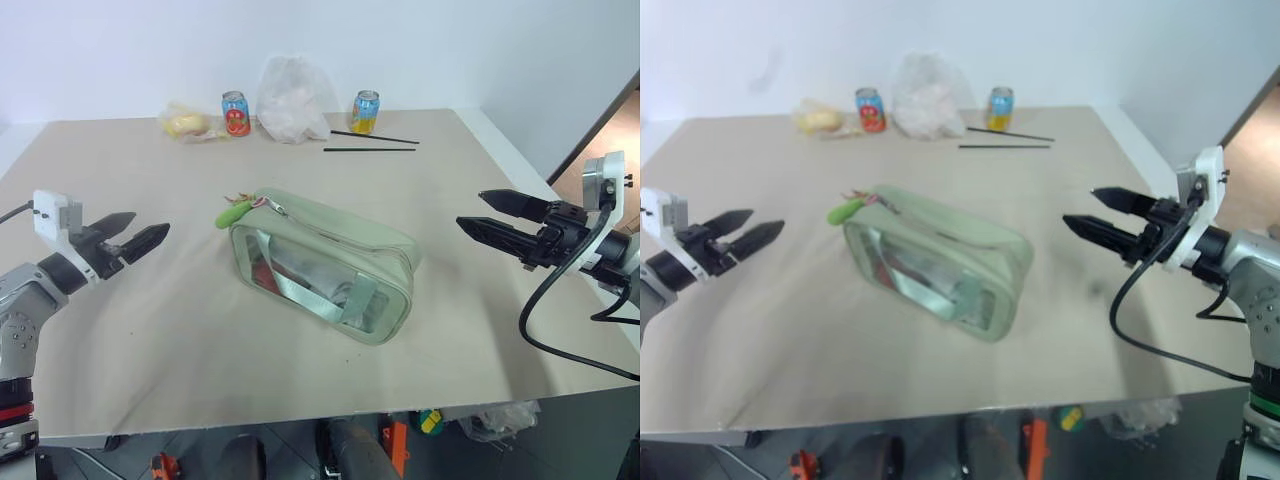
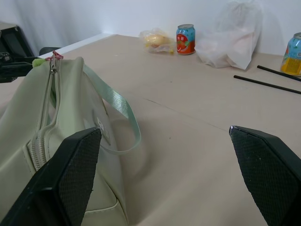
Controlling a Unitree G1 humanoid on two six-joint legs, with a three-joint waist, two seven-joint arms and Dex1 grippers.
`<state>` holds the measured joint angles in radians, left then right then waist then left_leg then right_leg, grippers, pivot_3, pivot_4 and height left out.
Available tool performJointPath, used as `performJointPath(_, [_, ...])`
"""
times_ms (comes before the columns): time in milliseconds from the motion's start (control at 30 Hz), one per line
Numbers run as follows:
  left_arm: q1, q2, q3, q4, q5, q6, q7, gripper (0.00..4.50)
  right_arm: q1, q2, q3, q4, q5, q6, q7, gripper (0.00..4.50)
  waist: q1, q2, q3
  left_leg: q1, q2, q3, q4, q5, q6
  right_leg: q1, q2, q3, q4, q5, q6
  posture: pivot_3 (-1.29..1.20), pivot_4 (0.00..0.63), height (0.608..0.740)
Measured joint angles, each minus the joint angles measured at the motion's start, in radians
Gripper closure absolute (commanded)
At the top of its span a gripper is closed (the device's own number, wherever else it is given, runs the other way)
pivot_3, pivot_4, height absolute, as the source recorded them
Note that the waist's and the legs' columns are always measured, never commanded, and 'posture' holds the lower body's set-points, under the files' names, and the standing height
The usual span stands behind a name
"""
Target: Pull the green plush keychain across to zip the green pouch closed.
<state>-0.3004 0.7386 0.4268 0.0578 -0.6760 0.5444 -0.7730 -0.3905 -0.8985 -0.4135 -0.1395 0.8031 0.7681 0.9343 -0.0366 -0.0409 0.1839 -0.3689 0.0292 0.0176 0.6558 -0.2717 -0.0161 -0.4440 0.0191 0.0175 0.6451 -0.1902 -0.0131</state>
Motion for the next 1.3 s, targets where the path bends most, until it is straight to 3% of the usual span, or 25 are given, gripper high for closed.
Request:
performJointPath(67, [0.008, 0.013, 0.001, -0.001, -0.016, 0.022, -0.027, 0.02, 0.020, -0.010, -0.010, -0.014, 0.020, 0.017, 0.012, 0.00, 0.001, 0.000, 0.000, 0.000, 0.000, 0.000, 0.000, 0.000, 0.000, 0.000, 0.000, 0.000, 0.000, 0.000, 0.000, 0.00, 0.150, 0.740])
performJointPath(167, [0.139, 0.144, 0.007, -0.028, -0.067, 0.088, -0.223, 0.02, 0.110, -0.053, -0.012, -0.123, 0.056, 0.058, 0.054, 0.00, -0.009, -0.001, 0.001, -0.001, 0.004, 0.001, -0.001, -0.003, -0.003, -0.003, 0.000, 0.001, 0.002, -0.005, -0.003, 0.00, 0.150, 0.740])
performJointPath(433, [0.041, 0.144, 0.015, -0.143, -0.180, 0.116, -0.303, 0.02, -0.049, -0.079, 0.033, -0.205, 0.122, 0.086, 0.057, 0.00, -0.005, 0.000, 0.002, -0.001, 0.002, -0.001, 0.001, -0.002, -0.005, -0.008, 0.002, -0.001, 0.002, -0.002, 0.000, 0.00, 0.150, 0.740])
performJointPath(667, [0.039, 0.141, 0.051, -0.297, -0.277, 0.072, -0.398, 0.02, -0.160, -0.067, 0.201, -0.359, 0.212, 0.125, 0.068, 0.00, -0.007, 0.000, 0.002, -0.003, 0.002, 0.000, 0.001, -0.002, -0.004, -0.009, 0.002, 0.000, 0.002, -0.003, -0.001, 0.00, 0.150, 0.740])
performJointPath(933, [0.069, 0.124, 0.048, -0.361, -0.297, 0.061, -0.412, 0.02, -0.163, -0.064, 0.460, -0.359, -0.032, 0.007, 0.132, 0.00, -0.007, 0.000, 0.002, -0.003, 0.001, 0.001, 0.004, -0.002, -0.004, -0.009, 0.001, 0.001, 0.002, -0.002, 0.001, 0.00, 0.150, 0.740])
performJointPath(1133, [0.094, 0.101, 0.050, -0.382, -0.308, 0.061, -0.387, 0.02, -0.161, -0.055, 0.503, -0.300, -0.137, -0.059, 0.172, 0.00, -0.006, 0.000, 0.002, -0.004, 0.002, 0.000, 0.005, -0.002, -0.004, -0.009, 0.001, 0.000, 0.002, -0.002, 0.000, 0.00, 0.150, 0.740])
performJointPath(1300, [0.117, 0.093, 0.061, -0.394, -0.314, 0.048, -0.357, 0.00, -0.168, -0.019, 0.526, -0.264, -0.170, -0.091, 0.194, 1.56, -0.007, 0.000, 0.002, -0.003, 0.002, 0.000, 0.006, -0.002, -0.004, -0.009, 0.002, 0.000, 0.003, -0.001, 0.000, 0.00, 0.150, 0.740])
